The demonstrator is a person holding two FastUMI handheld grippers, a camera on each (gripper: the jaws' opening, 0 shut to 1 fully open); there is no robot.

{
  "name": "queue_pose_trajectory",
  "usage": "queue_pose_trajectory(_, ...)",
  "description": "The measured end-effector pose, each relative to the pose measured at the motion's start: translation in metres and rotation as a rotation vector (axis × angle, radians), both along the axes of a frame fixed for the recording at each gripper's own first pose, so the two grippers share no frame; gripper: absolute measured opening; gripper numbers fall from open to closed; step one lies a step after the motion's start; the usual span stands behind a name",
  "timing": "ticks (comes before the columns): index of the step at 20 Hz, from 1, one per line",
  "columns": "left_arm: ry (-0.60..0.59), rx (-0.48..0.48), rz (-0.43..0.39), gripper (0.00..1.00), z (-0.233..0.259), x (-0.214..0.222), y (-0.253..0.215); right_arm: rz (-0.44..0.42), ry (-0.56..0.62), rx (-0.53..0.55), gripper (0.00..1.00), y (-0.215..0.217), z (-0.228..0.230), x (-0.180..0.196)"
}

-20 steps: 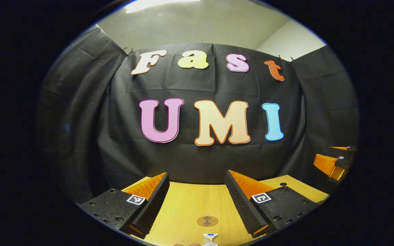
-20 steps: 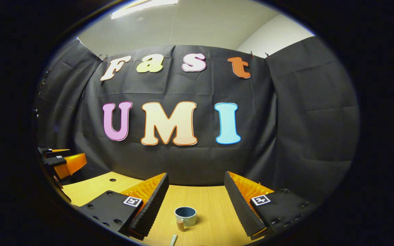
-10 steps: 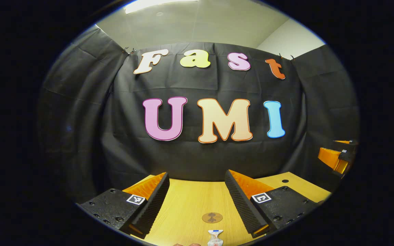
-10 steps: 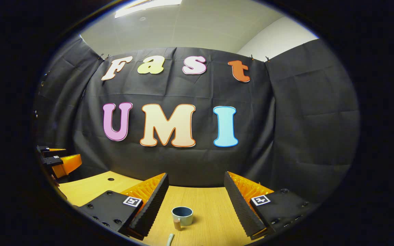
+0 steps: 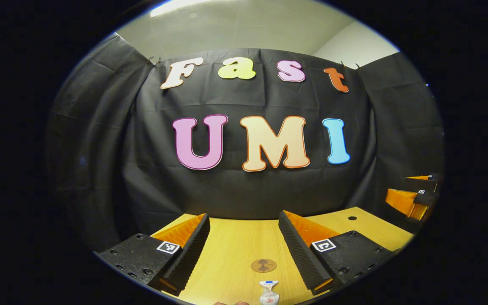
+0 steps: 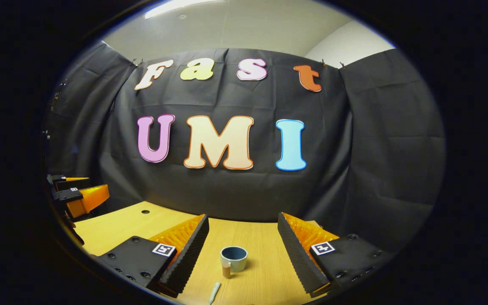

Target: Put the toothbrush and toothpaste on the desktop into the cup, then pick up the cup and place it on the coaster on the desktop.

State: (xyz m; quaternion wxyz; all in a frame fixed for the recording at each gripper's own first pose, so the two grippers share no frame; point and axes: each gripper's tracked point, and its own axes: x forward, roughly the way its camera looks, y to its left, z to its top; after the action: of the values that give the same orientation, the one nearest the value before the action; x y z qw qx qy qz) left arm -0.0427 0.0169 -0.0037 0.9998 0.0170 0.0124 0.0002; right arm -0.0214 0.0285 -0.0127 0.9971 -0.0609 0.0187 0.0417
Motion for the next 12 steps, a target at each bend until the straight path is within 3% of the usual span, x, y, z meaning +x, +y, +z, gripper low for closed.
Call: queue_pose_trajectory(12,-0.005,0.025,0.015,0.96,0.001,0.01,0.009,0.076,0.354,-0.082,1.0,0.027,-0.119,0.017)
